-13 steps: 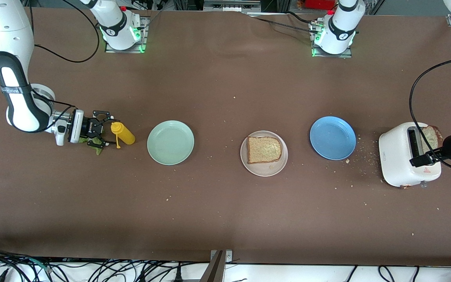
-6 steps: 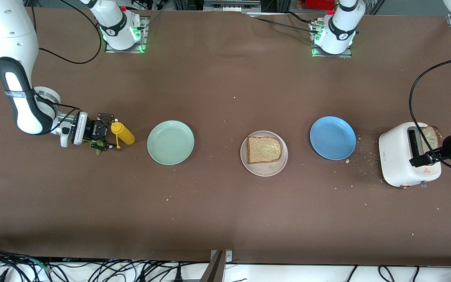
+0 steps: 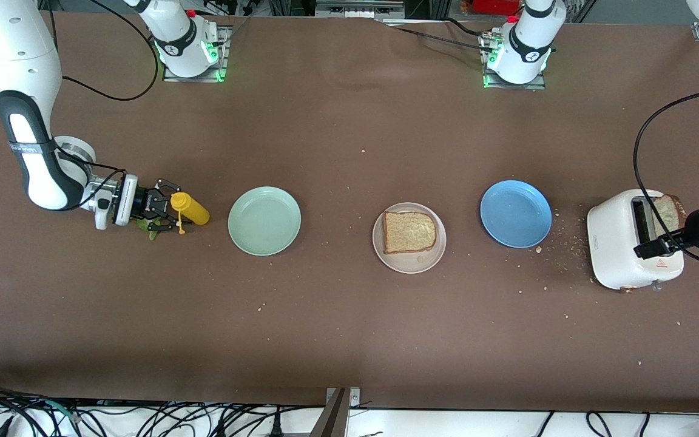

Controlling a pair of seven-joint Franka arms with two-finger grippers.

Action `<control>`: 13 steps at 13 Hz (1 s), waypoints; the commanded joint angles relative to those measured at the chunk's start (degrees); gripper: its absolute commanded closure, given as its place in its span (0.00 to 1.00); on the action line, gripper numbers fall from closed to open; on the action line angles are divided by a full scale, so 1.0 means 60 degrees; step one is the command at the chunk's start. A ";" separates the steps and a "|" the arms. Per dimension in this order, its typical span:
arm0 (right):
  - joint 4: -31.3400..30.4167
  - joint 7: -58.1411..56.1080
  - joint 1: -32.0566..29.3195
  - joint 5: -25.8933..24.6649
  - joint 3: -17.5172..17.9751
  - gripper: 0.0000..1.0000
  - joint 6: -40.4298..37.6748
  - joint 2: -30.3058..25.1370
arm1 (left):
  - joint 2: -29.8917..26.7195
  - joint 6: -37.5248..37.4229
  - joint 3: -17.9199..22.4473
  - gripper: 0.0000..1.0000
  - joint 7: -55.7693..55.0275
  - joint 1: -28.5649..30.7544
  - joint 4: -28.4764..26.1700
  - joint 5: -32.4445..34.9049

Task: Make sandwich in beige plate with both arms
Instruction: 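Grasp the yellow mustard bottle with the right gripper and lift it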

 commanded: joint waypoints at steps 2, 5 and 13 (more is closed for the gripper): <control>0.0264 -0.0184 0.0142 0.0170 -0.0036 1.00 0.0099 0.0050 | -0.0074 -0.0046 -0.0023 0.00 -0.0081 -0.0046 -0.0013 0.0366; 0.0820 0.0545 0.0552 -0.0355 -0.0095 1.00 0.0479 -0.0169 | -0.0074 -0.0046 -0.0023 0.00 -0.0081 -0.0046 -0.0013 0.0366; 0.2313 0.4118 0.2322 -0.3006 -0.0095 1.00 0.2017 -0.0726 | -0.0074 -0.0046 -0.0023 0.00 -0.0081 -0.0046 -0.0028 0.0366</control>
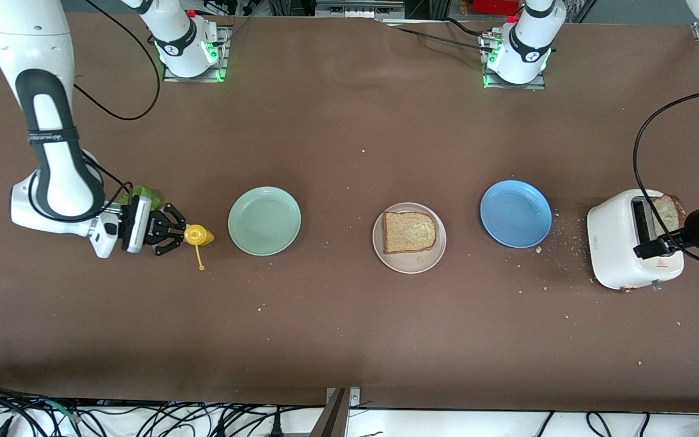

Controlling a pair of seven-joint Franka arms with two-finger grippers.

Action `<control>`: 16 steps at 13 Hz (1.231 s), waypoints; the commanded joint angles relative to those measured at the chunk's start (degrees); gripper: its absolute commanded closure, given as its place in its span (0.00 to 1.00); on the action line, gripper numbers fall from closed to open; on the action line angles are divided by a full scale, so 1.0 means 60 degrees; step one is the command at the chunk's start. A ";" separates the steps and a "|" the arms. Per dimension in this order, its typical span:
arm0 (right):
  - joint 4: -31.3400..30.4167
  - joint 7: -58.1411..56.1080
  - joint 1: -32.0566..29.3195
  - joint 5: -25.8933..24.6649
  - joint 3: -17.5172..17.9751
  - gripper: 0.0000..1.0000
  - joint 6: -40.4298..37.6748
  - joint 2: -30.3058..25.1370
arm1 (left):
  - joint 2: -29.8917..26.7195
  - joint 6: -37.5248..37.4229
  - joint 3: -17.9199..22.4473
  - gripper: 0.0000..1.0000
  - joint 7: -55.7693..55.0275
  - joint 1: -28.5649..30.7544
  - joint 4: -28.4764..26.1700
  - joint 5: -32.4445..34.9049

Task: Make sandwich in beige plate with both arms
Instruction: 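Carry the mustard bottle with the right gripper over the toast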

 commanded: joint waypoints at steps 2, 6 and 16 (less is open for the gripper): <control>0.0844 0.2354 0.1126 -0.1739 -0.0087 1.00 0.0605 -0.0202 | -0.0076 -0.0046 -0.0022 0.00 -0.0081 -0.0031 -0.0027 0.0366; 0.2250 0.5840 0.2502 -0.4800 -0.0058 1.00 0.0636 -0.0188 | -0.0076 -0.0046 -0.0022 0.00 -0.0081 -0.0031 -0.0027 0.0366; 0.4270 1.2906 0.5975 -1.1657 -0.0073 1.00 -0.0050 0.0600 | -0.0076 -0.0046 -0.0022 0.00 -0.0067 -0.0031 -0.0057 0.0366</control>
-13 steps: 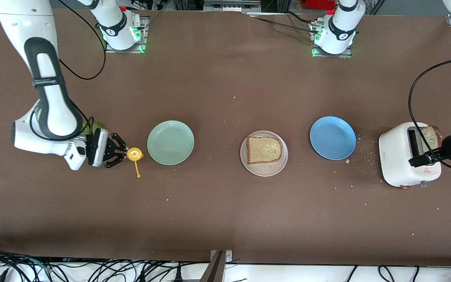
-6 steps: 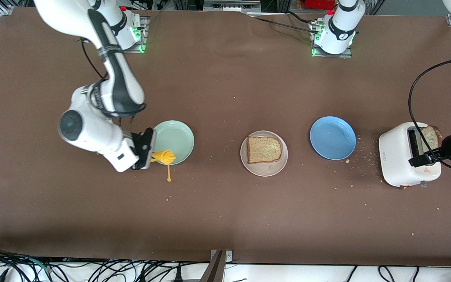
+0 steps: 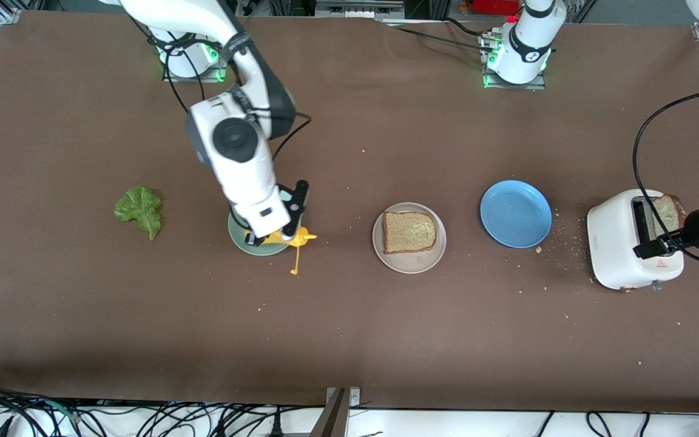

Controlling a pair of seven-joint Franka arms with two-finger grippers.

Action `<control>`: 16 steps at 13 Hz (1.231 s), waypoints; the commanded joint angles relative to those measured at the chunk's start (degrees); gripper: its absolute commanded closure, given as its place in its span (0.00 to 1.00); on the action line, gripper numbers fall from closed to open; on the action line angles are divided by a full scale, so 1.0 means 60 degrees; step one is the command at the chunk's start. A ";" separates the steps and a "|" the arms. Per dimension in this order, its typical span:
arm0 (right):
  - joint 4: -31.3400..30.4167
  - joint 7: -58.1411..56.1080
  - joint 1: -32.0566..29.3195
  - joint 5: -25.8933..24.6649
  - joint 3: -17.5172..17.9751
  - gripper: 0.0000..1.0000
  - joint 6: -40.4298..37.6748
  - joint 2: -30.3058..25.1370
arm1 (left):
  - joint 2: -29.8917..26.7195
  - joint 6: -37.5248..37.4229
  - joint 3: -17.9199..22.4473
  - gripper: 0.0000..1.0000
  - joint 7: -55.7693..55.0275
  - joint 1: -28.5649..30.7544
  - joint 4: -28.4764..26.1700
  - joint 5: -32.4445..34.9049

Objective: Make sandwich in beige plate with both arms

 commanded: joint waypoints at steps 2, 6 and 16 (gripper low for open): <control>0.1586 0.1271 0.1179 -0.2011 -0.0154 1.00 -0.0941 0.1133 | -0.0082 -0.0045 -0.0022 0.00 -0.0066 -0.0032 -0.0049 0.0366; 0.2175 0.1830 0.2146 -0.3592 -0.0183 1.00 -0.1323 0.2057 | -0.0082 -0.0060 -0.0022 0.00 -0.0081 -0.0032 -0.0049 0.0366; 0.3537 0.5097 0.4287 -0.5253 -0.1267 1.00 -0.2056 0.4387 | -0.0082 -0.0045 -0.0022 0.00 -0.0081 -0.0032 -0.0034 0.0366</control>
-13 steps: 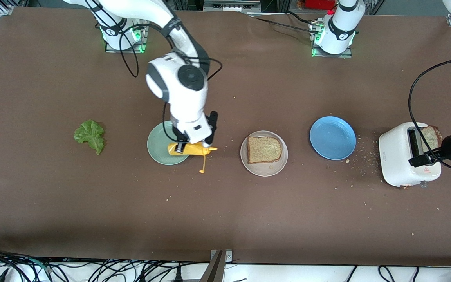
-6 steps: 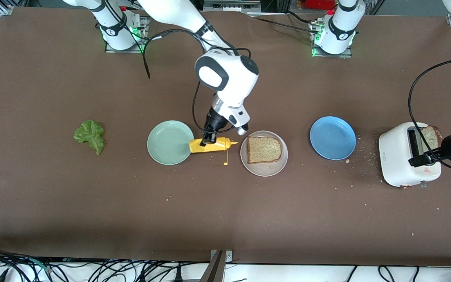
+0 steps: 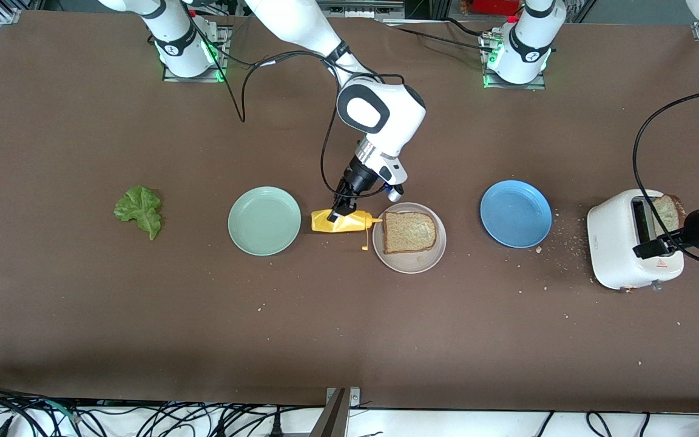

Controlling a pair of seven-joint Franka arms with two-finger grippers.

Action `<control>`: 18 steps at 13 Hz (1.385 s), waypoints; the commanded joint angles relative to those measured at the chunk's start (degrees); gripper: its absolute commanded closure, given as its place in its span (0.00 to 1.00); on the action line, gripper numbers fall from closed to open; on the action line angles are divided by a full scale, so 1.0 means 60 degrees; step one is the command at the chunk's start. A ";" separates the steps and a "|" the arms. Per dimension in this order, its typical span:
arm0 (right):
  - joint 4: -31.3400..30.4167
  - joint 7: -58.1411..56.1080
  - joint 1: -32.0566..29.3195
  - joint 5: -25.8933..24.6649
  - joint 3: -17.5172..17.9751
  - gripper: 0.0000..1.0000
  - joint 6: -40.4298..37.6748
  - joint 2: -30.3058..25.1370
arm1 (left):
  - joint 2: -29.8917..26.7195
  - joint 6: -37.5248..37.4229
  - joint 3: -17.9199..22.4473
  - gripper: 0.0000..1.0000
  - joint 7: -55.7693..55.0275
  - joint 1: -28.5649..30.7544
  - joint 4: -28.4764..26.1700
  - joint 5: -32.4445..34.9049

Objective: Make sandwich in beige plate with both arms

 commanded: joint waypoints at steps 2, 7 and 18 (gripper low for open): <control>0.0661 0.0273 0.0278 -0.0208 -0.0303 1.00 -0.0301 0.0541 | -0.0083 -0.0040 -0.0022 0.00 -0.0081 -0.0047 -0.0016 0.0366; 0.0691 -0.0455 0.0205 -0.0135 -0.0669 1.00 -0.0651 0.0322 | -0.0083 -0.0040 -0.0022 0.00 -0.0081 -0.0047 -0.0016 0.0366; 0.0779 -0.5888 -0.3687 0.5469 -0.0640 1.00 -0.0653 -0.2490 | -0.0069 -0.0054 -0.0022 0.00 -0.0081 -0.0061 -0.0030 0.0366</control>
